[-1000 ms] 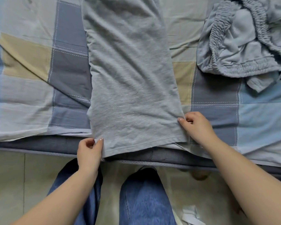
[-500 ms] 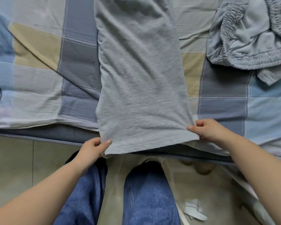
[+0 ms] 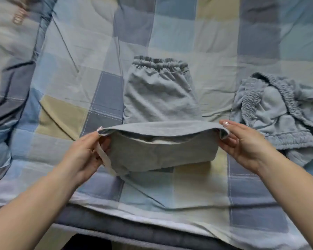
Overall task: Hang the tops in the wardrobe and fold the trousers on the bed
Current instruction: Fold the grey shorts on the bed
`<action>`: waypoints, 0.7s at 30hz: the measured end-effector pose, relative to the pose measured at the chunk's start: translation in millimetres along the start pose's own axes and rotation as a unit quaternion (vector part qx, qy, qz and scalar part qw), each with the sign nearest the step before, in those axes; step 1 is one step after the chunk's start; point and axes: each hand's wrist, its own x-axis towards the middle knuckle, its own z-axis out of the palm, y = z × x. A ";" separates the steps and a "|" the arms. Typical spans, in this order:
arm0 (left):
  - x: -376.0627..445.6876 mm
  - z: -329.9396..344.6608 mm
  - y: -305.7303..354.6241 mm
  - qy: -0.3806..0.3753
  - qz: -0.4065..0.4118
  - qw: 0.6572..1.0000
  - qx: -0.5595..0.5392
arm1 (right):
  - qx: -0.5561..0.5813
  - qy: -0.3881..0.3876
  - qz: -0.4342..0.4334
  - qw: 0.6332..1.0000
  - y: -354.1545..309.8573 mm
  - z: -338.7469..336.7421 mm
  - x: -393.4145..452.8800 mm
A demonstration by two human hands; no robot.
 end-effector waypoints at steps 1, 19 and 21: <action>11.0 9.6 15.7 -0.004 0.009 1.000 -0.021 | 0.005 0.003 -0.018 1.000 -14.3 11.7 8.4; 119.6 49.1 82.4 0.119 0.097 0.974 0.168 | -0.208 0.111 -0.112 0.965 -55.9 68.7 107.1; 108.4 35.1 45.6 0.117 0.116 0.963 0.214 | -0.261 0.156 -0.110 0.946 -15.5 42.9 102.2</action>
